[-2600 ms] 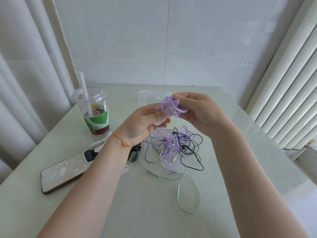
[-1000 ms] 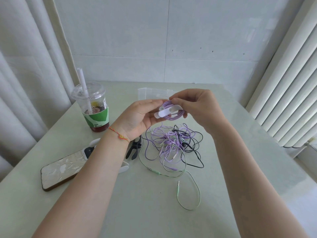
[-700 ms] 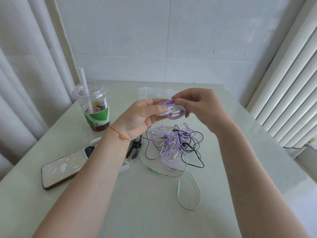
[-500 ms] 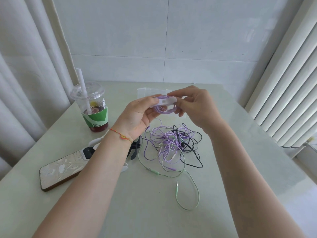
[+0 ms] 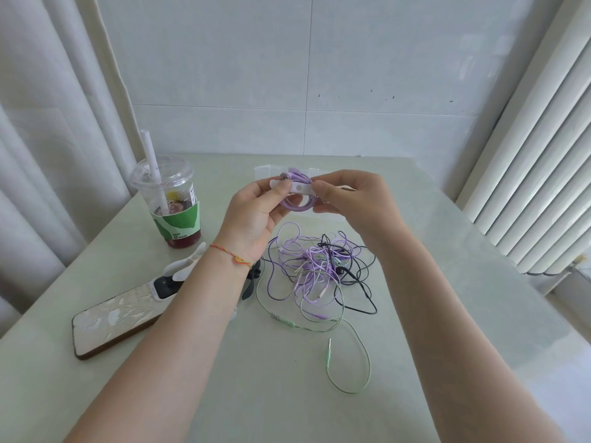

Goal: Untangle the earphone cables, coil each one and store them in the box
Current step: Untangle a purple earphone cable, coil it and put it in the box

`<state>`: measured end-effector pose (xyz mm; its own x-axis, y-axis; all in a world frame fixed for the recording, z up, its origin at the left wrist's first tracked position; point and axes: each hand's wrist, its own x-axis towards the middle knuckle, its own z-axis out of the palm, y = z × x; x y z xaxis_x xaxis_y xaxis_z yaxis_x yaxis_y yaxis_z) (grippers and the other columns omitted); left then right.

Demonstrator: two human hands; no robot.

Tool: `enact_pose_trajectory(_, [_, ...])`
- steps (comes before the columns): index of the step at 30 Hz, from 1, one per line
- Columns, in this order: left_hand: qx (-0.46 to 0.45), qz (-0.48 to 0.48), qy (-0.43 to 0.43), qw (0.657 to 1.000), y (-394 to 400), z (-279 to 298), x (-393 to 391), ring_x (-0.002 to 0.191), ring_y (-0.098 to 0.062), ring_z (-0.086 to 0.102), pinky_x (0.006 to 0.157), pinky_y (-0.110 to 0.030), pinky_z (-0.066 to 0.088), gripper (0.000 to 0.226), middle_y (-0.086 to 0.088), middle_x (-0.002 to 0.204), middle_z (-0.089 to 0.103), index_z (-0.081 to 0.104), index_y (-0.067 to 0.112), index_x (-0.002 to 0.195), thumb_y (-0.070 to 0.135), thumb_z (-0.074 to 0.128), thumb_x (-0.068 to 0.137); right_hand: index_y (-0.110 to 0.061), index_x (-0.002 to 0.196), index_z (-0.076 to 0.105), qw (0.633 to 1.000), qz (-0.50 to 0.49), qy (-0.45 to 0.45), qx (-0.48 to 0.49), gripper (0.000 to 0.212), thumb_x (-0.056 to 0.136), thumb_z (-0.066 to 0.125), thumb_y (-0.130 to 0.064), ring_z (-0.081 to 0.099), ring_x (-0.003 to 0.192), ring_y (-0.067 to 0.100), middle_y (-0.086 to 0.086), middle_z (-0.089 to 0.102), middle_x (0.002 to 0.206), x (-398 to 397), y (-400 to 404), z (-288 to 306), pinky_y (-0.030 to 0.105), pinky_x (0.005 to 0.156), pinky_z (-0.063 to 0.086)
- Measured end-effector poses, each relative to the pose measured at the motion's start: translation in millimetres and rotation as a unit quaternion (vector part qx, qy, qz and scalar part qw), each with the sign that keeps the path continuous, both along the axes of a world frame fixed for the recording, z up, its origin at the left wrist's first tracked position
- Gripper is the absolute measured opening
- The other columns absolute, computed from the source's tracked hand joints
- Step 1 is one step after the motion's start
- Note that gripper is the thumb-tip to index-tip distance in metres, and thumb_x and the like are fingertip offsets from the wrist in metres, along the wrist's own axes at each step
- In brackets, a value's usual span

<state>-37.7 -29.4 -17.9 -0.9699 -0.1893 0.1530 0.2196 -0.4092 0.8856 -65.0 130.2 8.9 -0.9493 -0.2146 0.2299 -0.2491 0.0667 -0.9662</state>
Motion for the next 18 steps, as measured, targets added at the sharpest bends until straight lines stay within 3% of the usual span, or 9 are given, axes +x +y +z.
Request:
enact_pose_trajectory(4, [0.018,-0.009,0.008,1.000,2.6,0.4,0.0,0.084,-0.017,0.067,0.080,-0.022,0.054,0.017,-0.011,0.096,0.069,0.065,-0.002,0.106,-0.001,0.059,0.090,-0.003,0.086,0.074,0.999,-0.008,-0.008,-0.038,0.009,0.088,0.065,-0.003,0.069,0.071,0.026,0.022,0.071,0.085,1.1,-3.3,-0.1,0.040,0.078,0.060])
enact_pose_trajectory(7, [0.030,-0.010,0.003,0.999,2.0,1.4,1.5,0.080,-0.013,0.067,0.075,-0.023,0.055,0.011,-0.004,0.088,0.072,0.069,0.007,0.097,0.007,0.061,0.089,-0.001,0.084,0.070,1.000,0.019,-0.003,-0.010,0.002,0.085,0.068,-0.002,0.066,0.067,0.021,0.014,0.068,0.075,2.6,-1.6,1.6,0.035,0.071,0.060])
enact_pose_trajectory(11, [0.012,-0.048,-0.035,0.998,-1.3,0.6,2.7,0.087,-0.019,0.065,0.085,-0.036,0.056,0.012,-0.003,0.095,0.070,0.067,0.014,0.100,0.020,0.061,0.090,-0.004,0.089,0.063,0.999,0.046,0.008,0.024,0.013,0.082,0.074,-0.004,0.066,0.073,0.020,0.013,0.067,0.083,2.6,-0.4,-0.4,0.034,0.070,0.060])
enact_pose_trajectory(14, [0.006,-0.086,-0.041,0.995,-0.2,0.1,4.2,0.086,-0.020,0.068,0.071,-0.034,0.059,0.014,-0.002,0.107,0.070,0.063,0.015,0.106,0.022,0.057,0.095,-0.002,0.095,0.061,0.997,0.049,0.031,0.051,0.022,0.079,0.076,-0.005,0.068,0.079,0.024,0.015,0.069,0.097,2.5,-0.3,-0.4,0.032,0.069,0.057])
enact_pose_trajectory(18, [0.003,-0.087,-0.035,0.996,2.8,0.7,5.0,0.079,-0.019,0.070,0.066,-0.031,0.058,0.026,-0.002,0.108,0.070,0.058,0.008,0.121,0.018,0.054,0.097,-0.009,0.092,0.066,0.991,0.034,0.052,0.121,0.015,0.079,0.075,-0.008,0.062,0.063,0.013,0.005,0.072,0.085,1.9,1.1,1.1,0.024,0.061,0.051])
